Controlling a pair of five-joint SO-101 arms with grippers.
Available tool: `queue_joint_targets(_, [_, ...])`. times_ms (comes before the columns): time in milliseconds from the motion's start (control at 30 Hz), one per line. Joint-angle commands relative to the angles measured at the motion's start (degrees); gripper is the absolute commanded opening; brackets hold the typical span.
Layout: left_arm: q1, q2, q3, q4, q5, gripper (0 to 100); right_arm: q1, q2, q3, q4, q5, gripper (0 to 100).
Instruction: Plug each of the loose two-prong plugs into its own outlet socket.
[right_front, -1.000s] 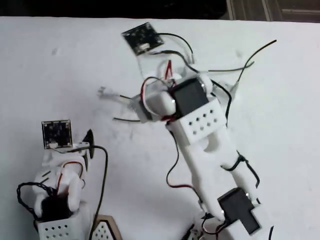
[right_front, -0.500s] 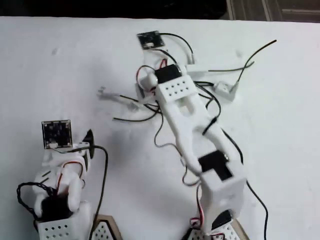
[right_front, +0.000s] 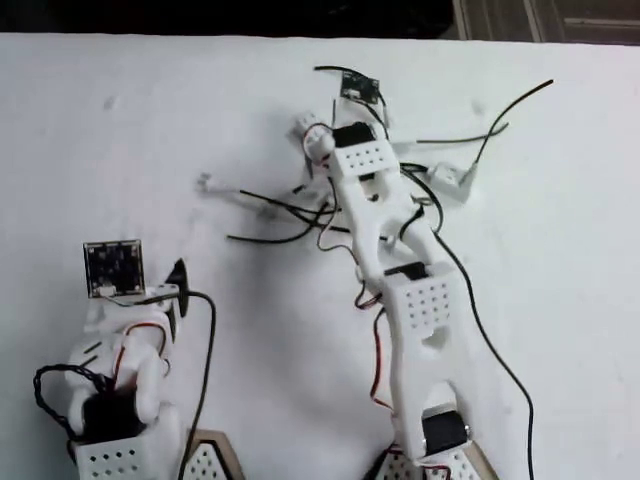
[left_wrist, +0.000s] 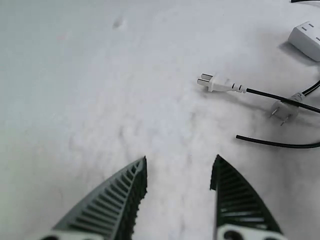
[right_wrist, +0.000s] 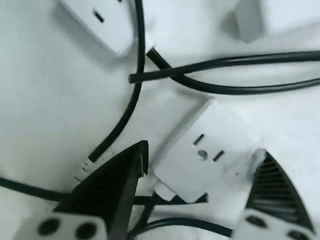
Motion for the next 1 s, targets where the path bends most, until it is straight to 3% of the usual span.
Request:
queue_joint_targets(0, [-0.6,-0.4,-0.2,-1.1,-0.5,22,1.1,3.3,-11.0,2.9,-3.4,31.0])
queue_joint_targets(167, [-0.6,-0.4,-0.2,-1.0,-0.5,22,1.1,10.2,-20.0,9.5,-4.2,27.3])
queue_joint_targets(367, [-0.6,-0.4,-0.2,-1.0,-0.6,22,0.7,11.7,-34.2,20.0,-3.7,1.0])
queue_joint_targets(467, [-0.6,-0.4,-0.2,-1.0,-0.6,22,-0.8,11.8,-45.0,27.5,-1.1,2.3])
queue_joint_targets(600, [-0.6,-0.4,-0.1,-1.0,-0.6,22,-2.0,11.5,-53.6,28.1,3.2,1.6])
queue_joint_targets(833, [-0.6,-0.4,-0.1,-1.0,-0.6,22,-6.9,5.4,-54.7,28.3,12.7,1.6])
queue_joint_targets(967, [-0.6,-0.4,-0.1,-1.0,-0.6,22,-8.5,2.6,-54.6,28.4,14.1,1.6])
